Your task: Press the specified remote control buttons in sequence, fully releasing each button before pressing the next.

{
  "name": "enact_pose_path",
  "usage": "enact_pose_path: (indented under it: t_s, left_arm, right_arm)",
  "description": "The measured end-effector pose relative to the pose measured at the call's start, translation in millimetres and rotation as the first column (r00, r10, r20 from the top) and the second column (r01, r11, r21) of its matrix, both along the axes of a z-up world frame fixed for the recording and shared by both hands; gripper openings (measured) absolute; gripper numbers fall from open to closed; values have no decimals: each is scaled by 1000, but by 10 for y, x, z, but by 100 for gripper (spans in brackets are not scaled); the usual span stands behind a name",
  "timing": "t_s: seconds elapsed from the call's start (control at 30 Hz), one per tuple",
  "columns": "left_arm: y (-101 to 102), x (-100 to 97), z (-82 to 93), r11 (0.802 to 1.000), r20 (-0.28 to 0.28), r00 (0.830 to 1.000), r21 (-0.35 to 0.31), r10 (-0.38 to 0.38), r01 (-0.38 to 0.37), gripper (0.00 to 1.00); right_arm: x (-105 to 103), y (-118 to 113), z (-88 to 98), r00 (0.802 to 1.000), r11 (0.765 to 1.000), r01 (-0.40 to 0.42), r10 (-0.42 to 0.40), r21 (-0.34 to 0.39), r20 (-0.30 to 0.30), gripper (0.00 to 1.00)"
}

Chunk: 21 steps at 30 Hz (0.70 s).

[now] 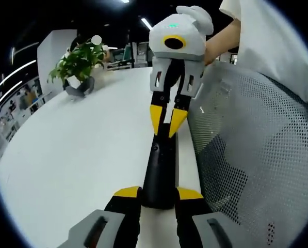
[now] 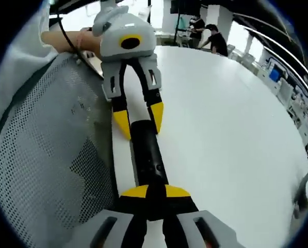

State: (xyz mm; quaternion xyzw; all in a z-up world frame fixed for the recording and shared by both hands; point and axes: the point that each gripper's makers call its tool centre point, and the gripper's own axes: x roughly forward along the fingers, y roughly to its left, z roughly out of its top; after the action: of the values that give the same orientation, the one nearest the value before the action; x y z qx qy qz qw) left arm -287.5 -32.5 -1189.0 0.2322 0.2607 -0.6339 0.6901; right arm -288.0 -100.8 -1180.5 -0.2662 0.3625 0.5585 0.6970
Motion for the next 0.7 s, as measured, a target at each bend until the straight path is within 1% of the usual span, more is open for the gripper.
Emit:
enact_pose_path:
  t_s: [0.07,0.17,0.2,0.23,0.3,0.4,0.43,0.5,0.53,0.57,0.63,0.7]
  left_arm:
    - [1,-2,2,1000,-1,1000,-2,1,-1,25]
    - [3,-3,3,1000,-1,1000,-4,0,0,25]
    - [3,-3,3,1000,-1,1000,-4,0,0,25]
    - [3,-4,4,1000,-1,1000,-3,-1,1,25]
    - [2,-5,2,1000,0,1000,-1,-2,2,25]
    - [0,-8,3,1000,1,1000,1,-4,4,25]
    - [0,-9,2,1000,1,1000,0,-7,7,24]
    - [0,-9,1,1000,0,1000,0,-9,9,24]
    - [0,-9,2,1000,1,1000,-1,-9,9,24]
    - [-1,-8,2,1000,0,1000,-2,-8,8,24]
    - [-7,-7,3,1000,2,1000,0,-9,9,24]
    - [-17,-6,3,1000,4,1000,4,-11,11,24]
  right_arm:
    - [-15,16,0,999,1000,-29,30,-5,18,6]
    - [-29,38,1,993,994,-103,104,-36,51,6]
    - [-30,52,-3,987,988,-143,146,-54,69,6]
    - [-33,51,-5,984,985,-159,164,-65,73,6]
    - [-41,61,-9,983,983,-167,172,-83,66,6]
    - [-43,65,-17,965,960,-235,249,-153,81,6]
    - [-49,68,-22,956,946,-263,282,-190,82,6]
    - [-50,68,-32,963,941,-250,266,-229,42,5]
    - [-42,69,-38,965,935,-248,261,-255,17,5]
    - [-37,75,-39,968,934,-242,252,-264,6,5]
    - [-22,78,-42,976,939,-214,219,-268,-12,5]
    - [-17,66,-42,985,952,-172,172,-254,-21,5]
